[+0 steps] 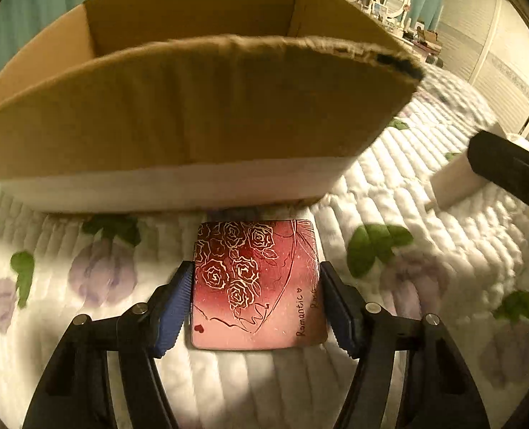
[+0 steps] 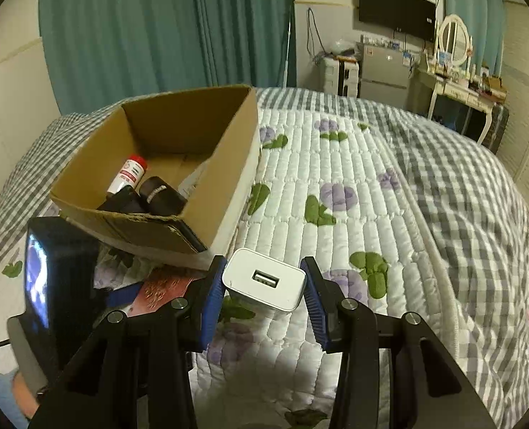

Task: Organize rigid objects
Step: 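Grasp the red rose-printed card with the left gripper while the right gripper holds the charger, then lower the card into the box with the left gripper while the right gripper drops the charger in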

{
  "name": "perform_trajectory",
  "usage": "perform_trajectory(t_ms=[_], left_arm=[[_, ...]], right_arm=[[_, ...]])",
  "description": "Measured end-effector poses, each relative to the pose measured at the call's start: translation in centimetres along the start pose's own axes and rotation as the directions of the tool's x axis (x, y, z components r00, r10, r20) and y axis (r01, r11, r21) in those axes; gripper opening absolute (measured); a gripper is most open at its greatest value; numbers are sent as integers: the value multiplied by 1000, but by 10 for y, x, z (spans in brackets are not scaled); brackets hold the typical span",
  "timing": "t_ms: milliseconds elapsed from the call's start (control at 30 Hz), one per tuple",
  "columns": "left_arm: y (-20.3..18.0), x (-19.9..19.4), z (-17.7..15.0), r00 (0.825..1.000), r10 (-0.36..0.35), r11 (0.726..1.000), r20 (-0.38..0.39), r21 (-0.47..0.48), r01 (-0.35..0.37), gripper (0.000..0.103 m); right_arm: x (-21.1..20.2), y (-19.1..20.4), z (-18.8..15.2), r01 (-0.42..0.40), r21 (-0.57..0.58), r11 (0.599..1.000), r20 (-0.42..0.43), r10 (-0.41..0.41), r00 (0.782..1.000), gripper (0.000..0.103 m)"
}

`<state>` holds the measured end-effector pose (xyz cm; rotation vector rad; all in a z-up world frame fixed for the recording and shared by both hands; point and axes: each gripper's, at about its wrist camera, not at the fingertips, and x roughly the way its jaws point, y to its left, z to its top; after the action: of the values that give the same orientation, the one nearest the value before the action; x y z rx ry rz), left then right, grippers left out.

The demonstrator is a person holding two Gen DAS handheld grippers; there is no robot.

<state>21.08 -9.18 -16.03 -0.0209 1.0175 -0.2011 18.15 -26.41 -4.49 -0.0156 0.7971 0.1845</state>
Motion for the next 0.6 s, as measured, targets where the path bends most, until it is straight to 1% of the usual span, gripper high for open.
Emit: perform_trajectory(t_ms=[133, 233, 400, 433, 467, 600], left_arm=[[12, -22, -11, 1000, -1, 1000, 0, -9, 1, 69], [25, -49, -16, 999, -13, 999, 39, -33, 14, 69], [40, -102, -18, 994, -19, 999, 104, -45, 24, 69], [37, -109, -13, 993, -17, 999, 118, -47, 22, 69], [37, -120, -15, 991, -10, 999, 135, -49, 17, 69], [36, -167, 13, 975, 6, 1000, 224, -19, -1, 69]], right_arm=[[-13, 14, 1, 29, -44, 999, 37, -27, 999, 42], [-25, 27, 5, 44, -78, 996, 64, -39, 997, 42], [-56, 43, 17, 37, -99, 994, 97, -27, 995, 42], [-65, 48, 20, 37, -106, 994, 109, -25, 994, 42], [-72, 52, 23, 36, -111, 993, 119, -23, 993, 42], [-100, 67, 38, 33, -130, 991, 157, -13, 988, 42]])
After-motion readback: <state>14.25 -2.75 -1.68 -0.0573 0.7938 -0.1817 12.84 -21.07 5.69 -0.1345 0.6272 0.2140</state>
